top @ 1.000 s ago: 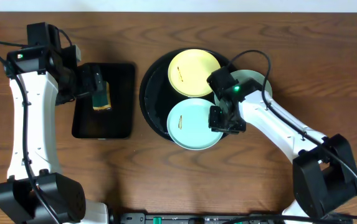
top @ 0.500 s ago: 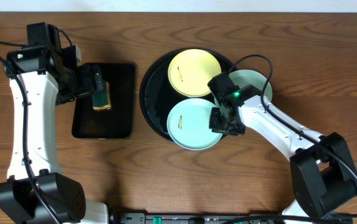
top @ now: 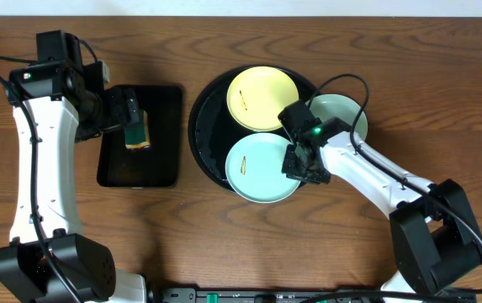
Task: Clean dirty plates on tray and stack at the side
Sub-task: 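Grasp the rim of the lower light-blue plate with the right gripper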
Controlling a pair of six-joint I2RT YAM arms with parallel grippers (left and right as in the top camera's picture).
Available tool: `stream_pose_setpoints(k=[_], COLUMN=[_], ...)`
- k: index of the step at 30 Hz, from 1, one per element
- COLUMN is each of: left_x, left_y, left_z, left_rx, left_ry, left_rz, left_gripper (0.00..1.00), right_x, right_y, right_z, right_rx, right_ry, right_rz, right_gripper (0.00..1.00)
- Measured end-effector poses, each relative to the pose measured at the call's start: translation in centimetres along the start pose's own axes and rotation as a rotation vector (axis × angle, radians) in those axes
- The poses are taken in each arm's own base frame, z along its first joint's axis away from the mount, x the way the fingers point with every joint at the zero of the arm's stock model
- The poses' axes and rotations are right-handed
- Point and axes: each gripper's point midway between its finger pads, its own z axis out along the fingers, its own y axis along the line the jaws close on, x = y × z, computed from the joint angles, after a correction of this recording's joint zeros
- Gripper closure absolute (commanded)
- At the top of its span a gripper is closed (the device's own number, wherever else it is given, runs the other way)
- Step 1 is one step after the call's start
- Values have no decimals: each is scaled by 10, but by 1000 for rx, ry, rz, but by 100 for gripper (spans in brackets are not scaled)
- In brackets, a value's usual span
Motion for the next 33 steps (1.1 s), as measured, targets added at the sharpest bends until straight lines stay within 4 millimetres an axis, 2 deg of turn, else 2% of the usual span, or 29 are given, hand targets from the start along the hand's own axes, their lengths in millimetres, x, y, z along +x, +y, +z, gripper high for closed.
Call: stream_pose_setpoints(k=[7,9,14,23,26,30,31,33], left_x=[0,0,0,-2,-2,-2,-3,-2], left_y=[0,0,0,0,0,0,0,0], left_z=[0,0,0,0,0,0,0,0], left_rx=[0,0,0,1,1,1,1,1], left_ry=[0,0,0,-9,-10,-10,-10,-10], left_rz=[0,0,0,2,2,2,2,2], left_gripper=[9,9,9,9,9,9,9,9], right_x=[6,5,4,1,-5,-21,-27,-30], right_y=[-7,-5,0,3,9,21,21,19], right_z=[8,8,8,7,-1,-31,-44,-53], right_rx=[16,12,0,-13,-31,-88,-95,-87], right_ry=[9,2,-13,-24,-43,-132,-174,-203], right_rz=[19,20,17,22,-4,-64,-79,-91], right_gripper=[78,86,99,99,99,99,99,99])
